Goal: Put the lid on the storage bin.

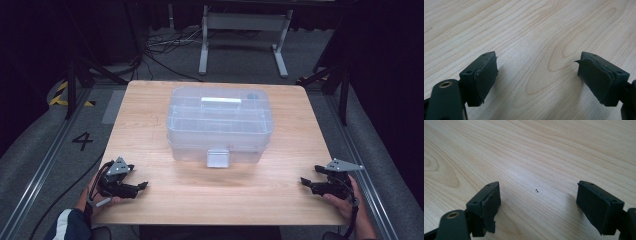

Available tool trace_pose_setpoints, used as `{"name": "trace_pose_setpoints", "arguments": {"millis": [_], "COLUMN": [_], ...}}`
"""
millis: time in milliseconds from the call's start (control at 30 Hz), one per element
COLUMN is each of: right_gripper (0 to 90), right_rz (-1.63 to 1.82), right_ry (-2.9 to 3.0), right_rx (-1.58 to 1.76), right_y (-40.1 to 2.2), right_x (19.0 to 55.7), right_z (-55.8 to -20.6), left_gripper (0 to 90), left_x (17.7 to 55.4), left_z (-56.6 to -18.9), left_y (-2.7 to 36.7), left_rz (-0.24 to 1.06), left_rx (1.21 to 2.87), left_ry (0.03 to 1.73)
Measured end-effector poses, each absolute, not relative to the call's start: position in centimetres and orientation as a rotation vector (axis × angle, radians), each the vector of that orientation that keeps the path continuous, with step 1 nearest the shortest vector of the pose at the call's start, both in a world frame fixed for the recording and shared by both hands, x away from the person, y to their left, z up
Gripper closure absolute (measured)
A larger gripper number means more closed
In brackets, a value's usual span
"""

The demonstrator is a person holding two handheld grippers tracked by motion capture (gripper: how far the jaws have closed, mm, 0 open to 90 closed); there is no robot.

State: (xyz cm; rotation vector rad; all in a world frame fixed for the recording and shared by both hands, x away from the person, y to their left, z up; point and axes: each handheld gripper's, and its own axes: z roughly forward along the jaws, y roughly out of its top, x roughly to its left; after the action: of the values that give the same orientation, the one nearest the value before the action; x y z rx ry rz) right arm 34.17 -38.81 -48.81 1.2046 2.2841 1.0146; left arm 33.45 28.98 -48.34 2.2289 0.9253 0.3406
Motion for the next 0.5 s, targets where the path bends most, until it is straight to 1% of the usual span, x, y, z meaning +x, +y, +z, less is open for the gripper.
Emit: {"name": "trace_pose_setpoints", "arguments": {"millis": [500], "right_gripper": [19.0], "right_rz": [1.012], "right_ry": [2.283], "right_rx": [1.209], "right_y": [-38.80], "right_x": [34.20], "right_z": [-48.81], "left_gripper": [15.4], "left_x": [33.54], "left_z": [-48.36], "left_y": [28.91], "left_rz": [0.342], "left_rx": [2.228], "left_ry": [0.925]}}
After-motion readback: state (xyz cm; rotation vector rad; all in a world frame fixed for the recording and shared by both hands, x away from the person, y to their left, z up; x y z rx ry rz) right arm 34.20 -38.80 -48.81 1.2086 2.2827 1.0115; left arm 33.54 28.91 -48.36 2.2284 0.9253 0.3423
